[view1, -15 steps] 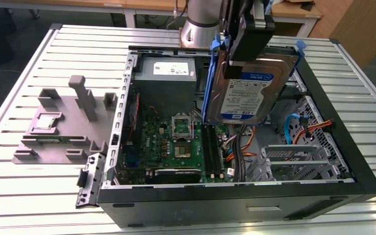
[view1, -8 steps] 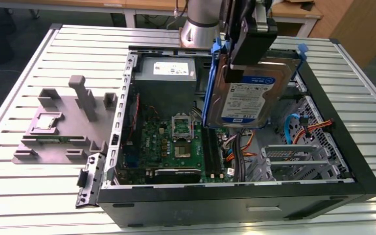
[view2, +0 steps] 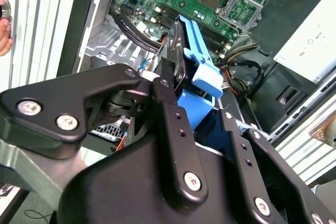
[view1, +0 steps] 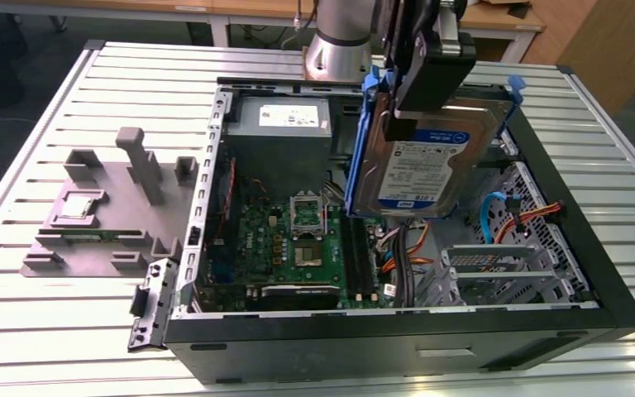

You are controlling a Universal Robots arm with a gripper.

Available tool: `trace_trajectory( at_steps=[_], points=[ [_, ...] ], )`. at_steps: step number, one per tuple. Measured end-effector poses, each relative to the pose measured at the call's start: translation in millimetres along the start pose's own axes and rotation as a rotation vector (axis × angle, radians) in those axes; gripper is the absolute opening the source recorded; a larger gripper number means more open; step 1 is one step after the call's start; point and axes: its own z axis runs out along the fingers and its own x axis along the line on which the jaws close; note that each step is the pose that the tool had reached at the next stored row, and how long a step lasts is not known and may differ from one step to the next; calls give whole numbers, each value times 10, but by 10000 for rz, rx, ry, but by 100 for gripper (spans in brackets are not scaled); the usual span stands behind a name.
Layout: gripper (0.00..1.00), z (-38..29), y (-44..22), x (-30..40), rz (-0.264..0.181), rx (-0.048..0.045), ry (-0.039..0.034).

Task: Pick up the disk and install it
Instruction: 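Insert the disk into the insertion slot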

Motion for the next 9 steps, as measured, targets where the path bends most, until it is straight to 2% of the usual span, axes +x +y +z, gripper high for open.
trace_trajectory(
  at_steps=[9],
  points=[
    [37,8,86,6,0,1,0]
  ],
)
